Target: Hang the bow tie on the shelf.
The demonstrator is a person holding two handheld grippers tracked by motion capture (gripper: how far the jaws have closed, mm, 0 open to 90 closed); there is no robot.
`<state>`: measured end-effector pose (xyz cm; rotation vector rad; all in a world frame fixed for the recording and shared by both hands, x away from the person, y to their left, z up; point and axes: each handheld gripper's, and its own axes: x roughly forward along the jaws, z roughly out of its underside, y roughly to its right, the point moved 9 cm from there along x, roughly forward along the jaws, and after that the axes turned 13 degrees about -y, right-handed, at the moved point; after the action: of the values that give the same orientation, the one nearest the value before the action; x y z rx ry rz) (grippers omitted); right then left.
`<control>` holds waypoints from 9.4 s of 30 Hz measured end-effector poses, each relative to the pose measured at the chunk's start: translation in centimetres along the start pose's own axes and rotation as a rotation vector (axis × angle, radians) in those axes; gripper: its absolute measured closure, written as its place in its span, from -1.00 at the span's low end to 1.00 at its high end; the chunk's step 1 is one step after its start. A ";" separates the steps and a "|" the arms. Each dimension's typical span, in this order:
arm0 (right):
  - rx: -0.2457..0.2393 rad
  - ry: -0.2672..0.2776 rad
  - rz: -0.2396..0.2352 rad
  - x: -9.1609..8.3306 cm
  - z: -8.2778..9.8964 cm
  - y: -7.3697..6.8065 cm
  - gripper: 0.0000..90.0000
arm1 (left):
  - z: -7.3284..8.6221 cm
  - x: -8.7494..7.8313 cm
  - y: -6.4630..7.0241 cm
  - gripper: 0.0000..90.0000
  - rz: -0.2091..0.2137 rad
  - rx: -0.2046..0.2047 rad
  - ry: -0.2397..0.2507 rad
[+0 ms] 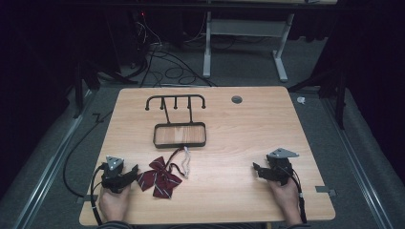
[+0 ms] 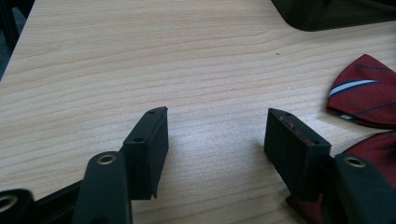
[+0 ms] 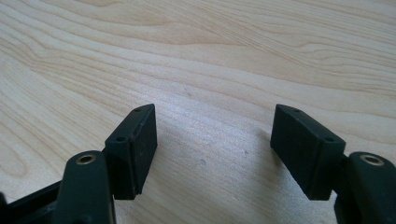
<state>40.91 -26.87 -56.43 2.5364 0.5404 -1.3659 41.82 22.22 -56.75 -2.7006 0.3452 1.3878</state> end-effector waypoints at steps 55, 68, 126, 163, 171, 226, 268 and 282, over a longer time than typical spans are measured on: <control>-0.002 0.001 0.001 0.0 0.0 0.0 -0.26 | -0.1 -1.0 0.2 -0.10 0.046 -0.041 0.037; -0.002 0.001 0.002 0.0 0.0 0.0 -0.26 | -0.5 -2.8 1.9 -0.05 0.062 0.020 0.040; -0.001 0.002 0.000 0.0 0.0 0.1 -0.26 | -5.3 -0.9 10.6 0.25 0.248 0.231 -0.051; 0.005 0.001 -0.004 0.0 0.0 0.0 -0.26 | -5.8 3.4 12.0 0.92 0.244 0.272 -0.170; 0.003 0.002 -0.005 0.0 0.0 0.1 -0.26 | -5.9 2.9 12.0 1.00 0.242 0.293 -0.155; -0.004 0.002 0.001 0.0 0.0 0.1 -0.26 | -11.9 -9.0 12.8 1.00 0.277 0.303 0.231; 0.004 0.001 -0.007 0.0 0.0 0.0 -0.27 | -19.4 -8.0 13.9 1.00 0.206 0.312 0.274; 0.003 0.001 -0.006 0.0 0.0 0.0 -0.27 | -21.0 -7.4 13.5 1.00 0.194 0.284 0.284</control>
<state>40.93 -26.91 -56.41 2.5402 0.5470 -1.3689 51.07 6.55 -38.07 -2.6740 0.7804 0.9021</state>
